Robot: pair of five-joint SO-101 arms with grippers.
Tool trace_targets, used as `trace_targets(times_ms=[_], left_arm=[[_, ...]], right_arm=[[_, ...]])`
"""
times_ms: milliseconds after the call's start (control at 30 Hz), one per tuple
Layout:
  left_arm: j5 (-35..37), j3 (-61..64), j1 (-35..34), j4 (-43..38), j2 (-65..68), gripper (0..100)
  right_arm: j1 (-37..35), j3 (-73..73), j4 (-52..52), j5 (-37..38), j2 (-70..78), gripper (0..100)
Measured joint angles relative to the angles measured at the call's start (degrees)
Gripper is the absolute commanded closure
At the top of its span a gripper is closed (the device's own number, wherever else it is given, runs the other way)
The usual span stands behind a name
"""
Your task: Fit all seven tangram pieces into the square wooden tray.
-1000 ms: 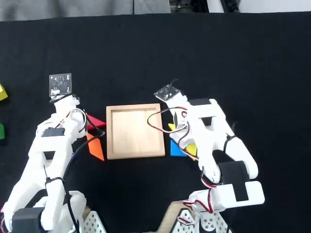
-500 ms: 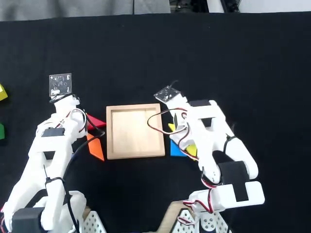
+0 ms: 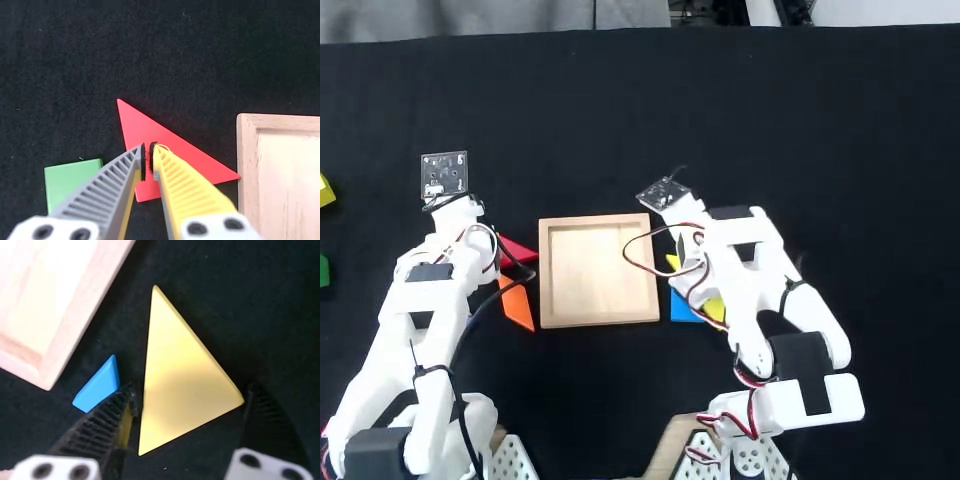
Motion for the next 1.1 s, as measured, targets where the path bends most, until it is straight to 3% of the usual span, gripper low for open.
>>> trace_targets(times_ms=[167, 667, 1100], left_arm=[[0.00, 0.00, 0.00, 0.00, 0.00, 94], [0.00, 0.00, 0.00, 0.00, 0.00, 94], [0.00, 0.00, 0.00, 0.00, 0.00, 94]], right_arm=[[0.09, -0.09, -0.62, 0.00, 0.00, 87.1], [0.09, -0.62, -0.44, -0.09, -0.09, 83.5], [0.00, -17.85, 18.99, -1.93, 0.00, 83.5]])
